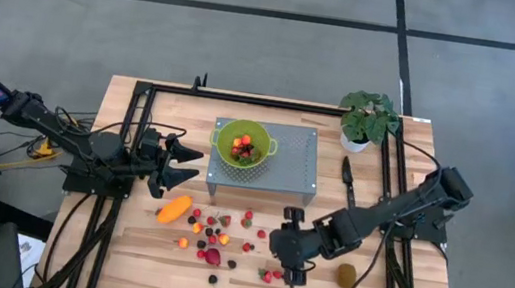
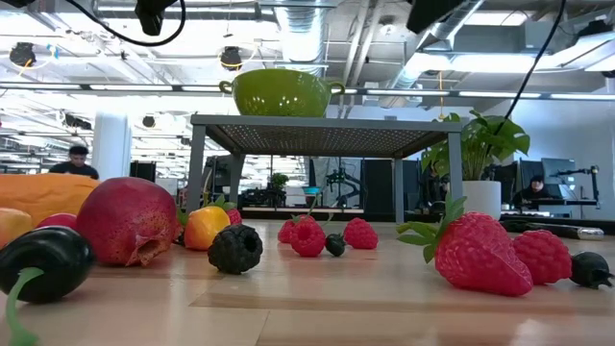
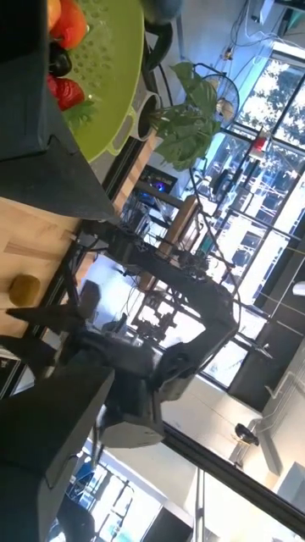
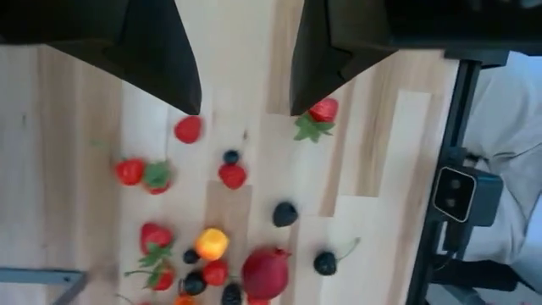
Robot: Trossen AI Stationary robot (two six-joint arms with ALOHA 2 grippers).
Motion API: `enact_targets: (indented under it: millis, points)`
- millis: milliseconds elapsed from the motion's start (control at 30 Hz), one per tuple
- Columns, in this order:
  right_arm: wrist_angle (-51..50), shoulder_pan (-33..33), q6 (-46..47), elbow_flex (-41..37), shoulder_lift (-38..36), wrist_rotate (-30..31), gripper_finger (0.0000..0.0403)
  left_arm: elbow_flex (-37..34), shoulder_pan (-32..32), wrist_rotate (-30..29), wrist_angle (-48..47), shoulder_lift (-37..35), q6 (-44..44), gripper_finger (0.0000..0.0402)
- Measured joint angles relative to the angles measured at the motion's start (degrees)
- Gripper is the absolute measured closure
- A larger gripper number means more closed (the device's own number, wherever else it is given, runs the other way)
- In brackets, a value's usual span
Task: Pick & Place Fruit
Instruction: Put the red raspberry into the green strainer bowl on the shelf
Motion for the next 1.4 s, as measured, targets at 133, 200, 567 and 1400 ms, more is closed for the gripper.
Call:
enact_targets:
  millis: [133, 200, 567, 1400]
  points:
    - [6.0, 0.5, 0.0, -3.7, -0.1, 3.9, 0.0233, 0.0, 0.0, 0.0, 0.0, 0.0, 0.0, 0.0111]
    - [9.1, 0.1, 0.0, -6.6, 0.0, 4.2, 0.0234, 0.0, 0.0, 0.0, 0.0, 0.0, 0.0, 0.0111]
    - [27.6, -4.0, 0.0, -19.6, 0.0, 4.3, 0.023, 0.0, 0.0, 0.0, 0.0, 0.0, 0.0, 0.0111]
    - [47.7, -7.4, -2.8, -29.7, 10.4, 4.4, 0.0226, 0.0, 0.0, 0.0, 0.1, 0.0, 0.0, 0.0111]
